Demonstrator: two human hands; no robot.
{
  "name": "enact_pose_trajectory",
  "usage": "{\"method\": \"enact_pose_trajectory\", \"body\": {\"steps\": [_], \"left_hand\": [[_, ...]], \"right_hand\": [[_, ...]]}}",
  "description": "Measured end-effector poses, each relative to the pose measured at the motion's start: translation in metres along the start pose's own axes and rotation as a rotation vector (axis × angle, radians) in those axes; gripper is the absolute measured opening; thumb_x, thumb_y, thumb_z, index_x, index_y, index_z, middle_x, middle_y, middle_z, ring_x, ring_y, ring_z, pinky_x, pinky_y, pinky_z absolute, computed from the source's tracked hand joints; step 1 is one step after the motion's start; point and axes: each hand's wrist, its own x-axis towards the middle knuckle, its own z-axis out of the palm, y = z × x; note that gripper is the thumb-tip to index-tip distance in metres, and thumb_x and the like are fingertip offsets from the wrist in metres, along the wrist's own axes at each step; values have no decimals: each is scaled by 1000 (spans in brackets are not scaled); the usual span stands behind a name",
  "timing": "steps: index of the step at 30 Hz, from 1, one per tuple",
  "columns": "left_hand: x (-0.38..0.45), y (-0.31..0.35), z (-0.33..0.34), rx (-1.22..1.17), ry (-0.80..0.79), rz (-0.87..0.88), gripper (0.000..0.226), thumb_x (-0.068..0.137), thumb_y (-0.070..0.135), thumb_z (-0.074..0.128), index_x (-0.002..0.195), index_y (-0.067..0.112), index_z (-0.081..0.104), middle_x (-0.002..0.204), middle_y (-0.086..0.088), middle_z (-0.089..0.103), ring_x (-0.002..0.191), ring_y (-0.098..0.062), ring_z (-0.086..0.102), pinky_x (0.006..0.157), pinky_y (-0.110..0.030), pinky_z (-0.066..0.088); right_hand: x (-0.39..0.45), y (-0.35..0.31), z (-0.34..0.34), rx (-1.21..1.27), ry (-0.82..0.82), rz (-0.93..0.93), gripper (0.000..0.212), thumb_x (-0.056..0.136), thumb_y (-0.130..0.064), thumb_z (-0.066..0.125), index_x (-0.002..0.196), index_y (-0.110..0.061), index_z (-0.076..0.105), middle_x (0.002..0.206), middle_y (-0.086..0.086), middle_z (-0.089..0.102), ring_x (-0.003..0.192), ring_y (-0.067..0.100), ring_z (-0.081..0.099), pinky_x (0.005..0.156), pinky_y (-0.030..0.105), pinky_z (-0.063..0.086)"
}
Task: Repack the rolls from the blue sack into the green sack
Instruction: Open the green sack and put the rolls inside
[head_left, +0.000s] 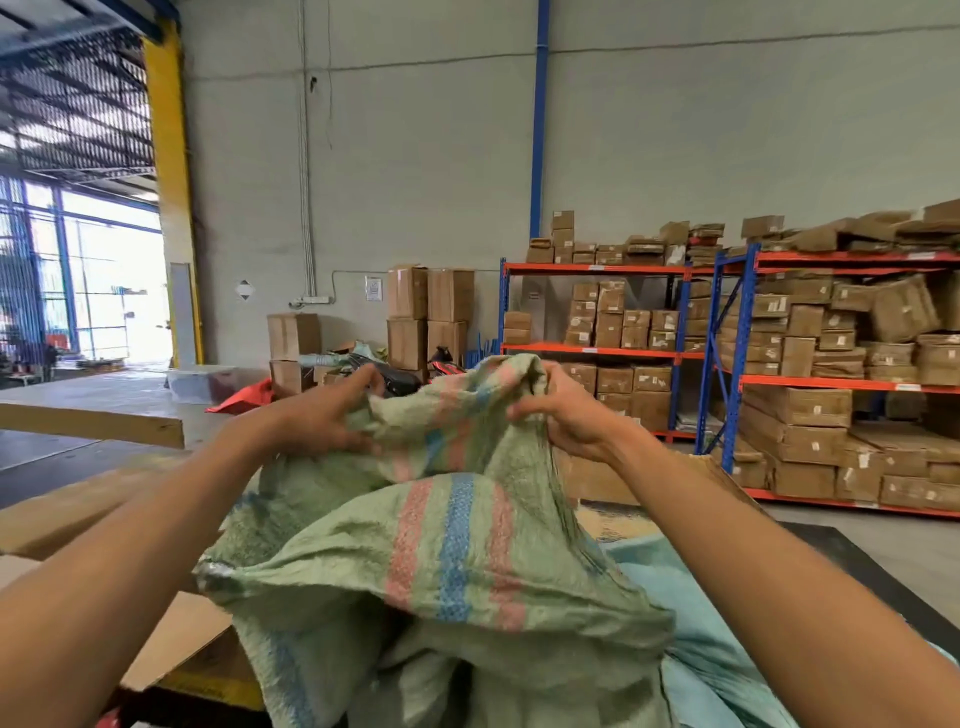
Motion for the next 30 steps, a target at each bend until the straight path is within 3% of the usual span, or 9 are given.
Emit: {"method": "enact_pose_trajectory", "body": {"steps": [4, 8, 11, 14, 16, 19, 24, 27, 30], "left_hand": [[11, -18, -6, 25, 697, -66, 24, 87, 0, 58, 109, 12, 58, 110, -17, 54, 102, -39, 55, 80, -39, 45], [3, -14, -7, 421, 946, -268, 31, 85, 3, 57, 110, 18, 67, 116, -12, 62, 108, -39, 50, 89, -47, 36], [6, -4, -5, 342, 833, -466, 31, 88, 7, 54, 113, 17, 68, 114, -16, 65, 109, -39, 55, 93, -48, 40], [15, 2, -3, -227, 598, -626, 34, 96, 17, 46, 124, 3, 58, 124, -24, 60, 113, -41, 56, 94, -45, 46], [16, 9, 4, -564, 516, -612, 42, 100, 23, 43, 134, -2, 49, 125, -22, 59, 112, -36, 58, 83, -32, 47], [-9, 13, 6, -773, 294, -503, 46, 101, 31, 49, 137, 4, 48, 81, -17, 67, 65, -9, 70, 57, -19, 53], [-40, -26, 7, -418, -329, -299, 75, 51, 49, 92, 114, 34, 53, 108, 6, 68, 96, -12, 67, 76, -23, 56], [-34, -38, 18, -291, -220, -179, 75, 65, 25, 90, 122, 38, 44, 123, 4, 56, 112, -15, 56, 88, -31, 53], [-27, -40, 24, -99, 282, -132, 52, 73, 32, 83, 118, 40, 58, 124, 2, 56, 111, -21, 54, 91, -36, 49]], "right_hand": [[-9, 10, -4, -916, 115, -196, 41, 87, 2, 60, 120, -16, 43, 110, 1, 59, 102, 18, 59, 75, 24, 49], [-20, 56, -19, -910, 420, -87, 16, 96, -11, 53, 89, -19, 66, 88, 2, 67, 84, 21, 61, 67, 31, 44], [-27, 70, -19, -492, 347, 106, 14, 100, -23, 52, 98, -21, 65, 92, 6, 68, 81, 20, 62, 71, 32, 52], [-33, 49, -15, 7, 262, 92, 26, 97, -23, 60, 120, -11, 56, 118, 18, 65, 93, 26, 67, 80, 40, 56], [-39, 32, -29, -169, 184, 4, 55, 87, -34, 73, 128, -19, 40, 125, 13, 56, 104, 25, 63, 80, 37, 56], [-54, 25, -60, -712, -45, -46, 84, 69, -37, 89, 129, -28, 32, 122, -4, 53, 110, 17, 60, 85, 28, 54], [-66, 52, -105, -997, 123, -167, 16, 91, -24, 69, 107, -22, 65, 106, -2, 57, 108, 21, 53, 95, 35, 43], [-65, 56, -104, -869, 151, -223, 19, 94, -24, 65, 110, -27, 57, 109, -8, 61, 102, 13, 59, 84, 31, 49], [-66, 51, -100, -640, 128, -140, 27, 90, -27, 69, 112, -28, 54, 112, -10, 60, 100, 12, 62, 78, 28, 51]]}}
